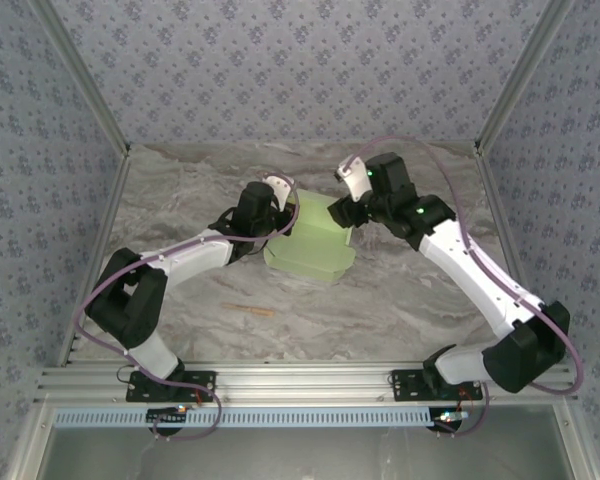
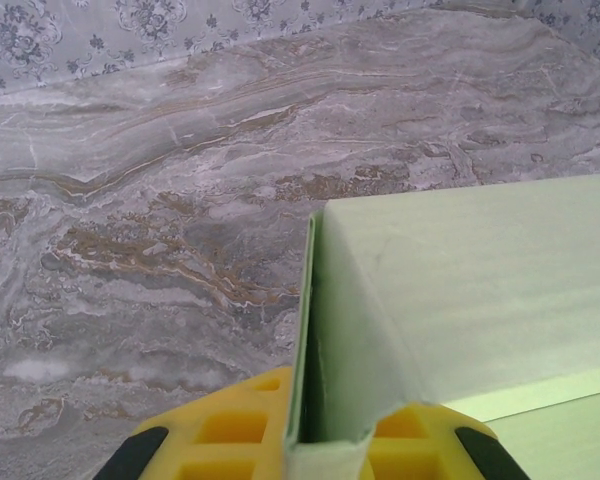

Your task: Fold the paper box

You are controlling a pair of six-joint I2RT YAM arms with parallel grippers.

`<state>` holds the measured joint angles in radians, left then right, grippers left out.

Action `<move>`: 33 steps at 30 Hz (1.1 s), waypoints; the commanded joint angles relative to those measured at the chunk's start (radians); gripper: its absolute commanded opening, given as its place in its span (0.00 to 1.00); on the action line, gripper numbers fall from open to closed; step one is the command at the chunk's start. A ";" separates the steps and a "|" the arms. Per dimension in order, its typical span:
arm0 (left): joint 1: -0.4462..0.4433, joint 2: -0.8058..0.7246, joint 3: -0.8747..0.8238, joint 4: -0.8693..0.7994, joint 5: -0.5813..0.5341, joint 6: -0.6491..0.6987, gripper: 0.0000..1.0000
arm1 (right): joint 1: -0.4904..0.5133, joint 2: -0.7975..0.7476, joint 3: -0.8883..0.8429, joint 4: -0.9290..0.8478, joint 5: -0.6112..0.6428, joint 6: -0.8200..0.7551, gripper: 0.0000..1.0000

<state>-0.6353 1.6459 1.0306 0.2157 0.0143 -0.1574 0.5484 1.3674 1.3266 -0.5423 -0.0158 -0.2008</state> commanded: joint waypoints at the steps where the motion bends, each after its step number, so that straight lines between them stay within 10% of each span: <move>1: -0.002 -0.017 0.005 -0.005 0.011 0.033 0.01 | 0.013 0.031 0.051 -0.076 0.095 -0.074 0.66; 14: -0.021 -0.029 0.018 -0.015 -0.048 -0.171 0.01 | 0.095 0.076 -0.115 0.071 0.379 0.546 0.65; 33: -0.033 -0.031 0.037 -0.043 -0.058 -0.179 0.01 | 0.127 0.158 -0.182 0.166 0.545 0.638 0.23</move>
<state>-0.6636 1.6451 1.0340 0.1776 -0.0368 -0.3237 0.6636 1.5085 1.1427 -0.3897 0.4679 0.4107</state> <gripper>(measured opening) 0.108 0.239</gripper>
